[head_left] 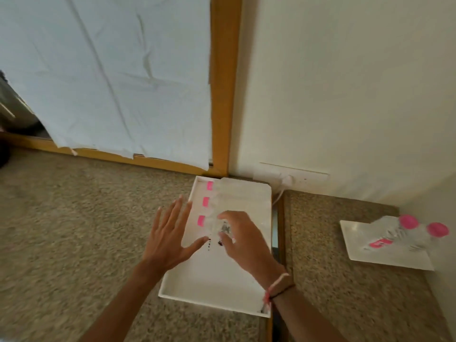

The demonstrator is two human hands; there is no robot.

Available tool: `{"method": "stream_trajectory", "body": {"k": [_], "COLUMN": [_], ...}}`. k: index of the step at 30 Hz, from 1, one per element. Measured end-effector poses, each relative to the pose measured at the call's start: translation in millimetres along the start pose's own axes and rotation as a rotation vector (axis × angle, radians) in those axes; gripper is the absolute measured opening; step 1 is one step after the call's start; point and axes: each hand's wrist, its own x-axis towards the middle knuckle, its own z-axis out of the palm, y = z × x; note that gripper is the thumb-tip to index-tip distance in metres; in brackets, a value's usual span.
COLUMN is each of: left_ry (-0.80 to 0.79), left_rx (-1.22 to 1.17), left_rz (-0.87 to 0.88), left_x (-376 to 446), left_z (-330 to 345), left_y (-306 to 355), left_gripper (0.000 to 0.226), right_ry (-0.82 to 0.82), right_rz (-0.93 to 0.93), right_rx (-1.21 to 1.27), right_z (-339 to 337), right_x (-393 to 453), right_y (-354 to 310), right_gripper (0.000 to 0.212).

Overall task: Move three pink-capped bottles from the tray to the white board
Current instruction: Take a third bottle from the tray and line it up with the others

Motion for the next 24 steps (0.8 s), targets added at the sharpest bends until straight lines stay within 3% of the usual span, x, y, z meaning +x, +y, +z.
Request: {"method": "stream_trajectory", "body": {"k": [3,7,10,17,24], "left_ry": [-0.049,-0.085,-0.098,-0.106,-0.109], "left_rx": [-0.005,-0.056,-0.038,-0.016,-0.026], "left_rz": [0.0,0.029,0.061,0.099,0.105], "left_x": [-6,-15,-15,-14,-12], "left_z": [6,21,29,39,40], "left_y": [-37,-68,-78,-86,-88], "left_gripper": [0.1,0.096,0.093,0.085,0.083], "right_ry": [-0.116,-0.171,-0.097,0.294,0.35], "right_rz": [-0.092,-0.105,-0.08,0.105,0.24], "right_rx": [-0.315,-0.608,-0.516,-0.16,0.018], "right_z": [48,71,62,-6,-22], "right_x": [31,48,44,0,-22], "right_y": [-10,-16,-32,-49,-33], "right_gripper": [0.04,0.017,0.025,0.041,0.039]}}
